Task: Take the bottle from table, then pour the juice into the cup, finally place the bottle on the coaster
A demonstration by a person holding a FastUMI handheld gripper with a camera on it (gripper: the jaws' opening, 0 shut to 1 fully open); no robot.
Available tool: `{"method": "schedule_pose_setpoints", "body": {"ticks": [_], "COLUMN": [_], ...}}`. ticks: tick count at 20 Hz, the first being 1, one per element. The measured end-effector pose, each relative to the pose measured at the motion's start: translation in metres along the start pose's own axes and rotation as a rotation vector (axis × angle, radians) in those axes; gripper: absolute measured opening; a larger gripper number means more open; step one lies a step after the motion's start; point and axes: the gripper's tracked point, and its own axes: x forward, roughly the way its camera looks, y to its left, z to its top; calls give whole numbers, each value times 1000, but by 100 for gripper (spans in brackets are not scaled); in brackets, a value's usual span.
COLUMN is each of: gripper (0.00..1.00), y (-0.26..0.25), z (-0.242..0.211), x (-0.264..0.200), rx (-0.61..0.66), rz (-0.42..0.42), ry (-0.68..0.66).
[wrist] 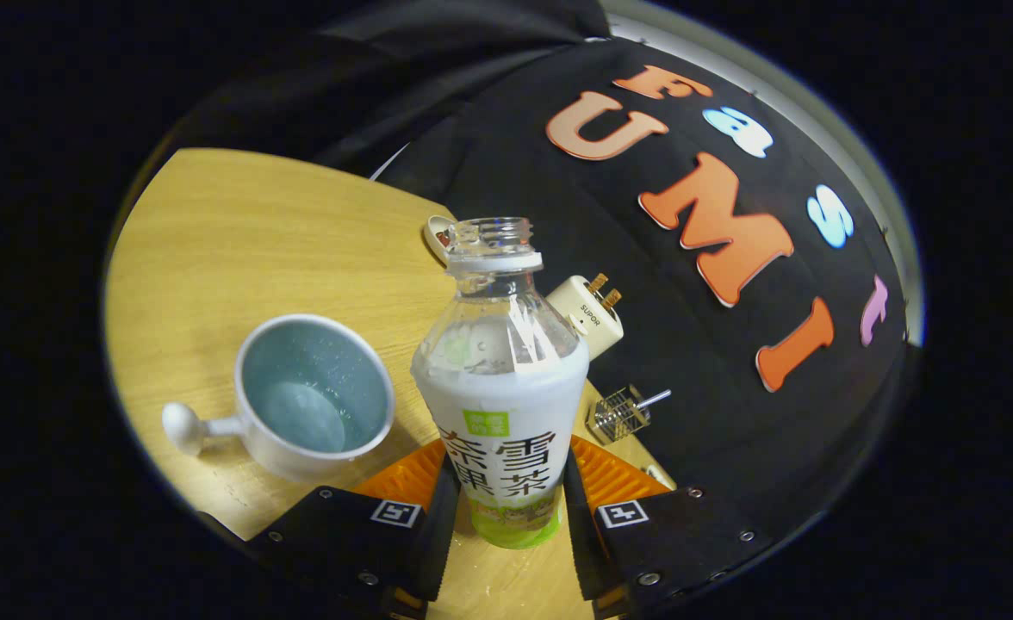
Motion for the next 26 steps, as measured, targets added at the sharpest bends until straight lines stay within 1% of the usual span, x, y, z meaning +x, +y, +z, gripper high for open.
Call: {"method": "schedule_pose_setpoints", "body": {"ticks": [2,5,6,8,14,18,21,26], "gripper": [60,60,60,60,60,60,60,60], "y": [-4,-14,-18,-17,-34,-47,-42,-39], "z": [5,19,23,31,34,18,7,-9], "x": [-1,8,11,15,40,61,74,92], "rx": [104,221,263,349,554,609,662,695], "rz": [-2,-26,-25,11,16,-25,9,7], "ry": [-2,-48,-65,-105,-126,-91,-66,-28]}}
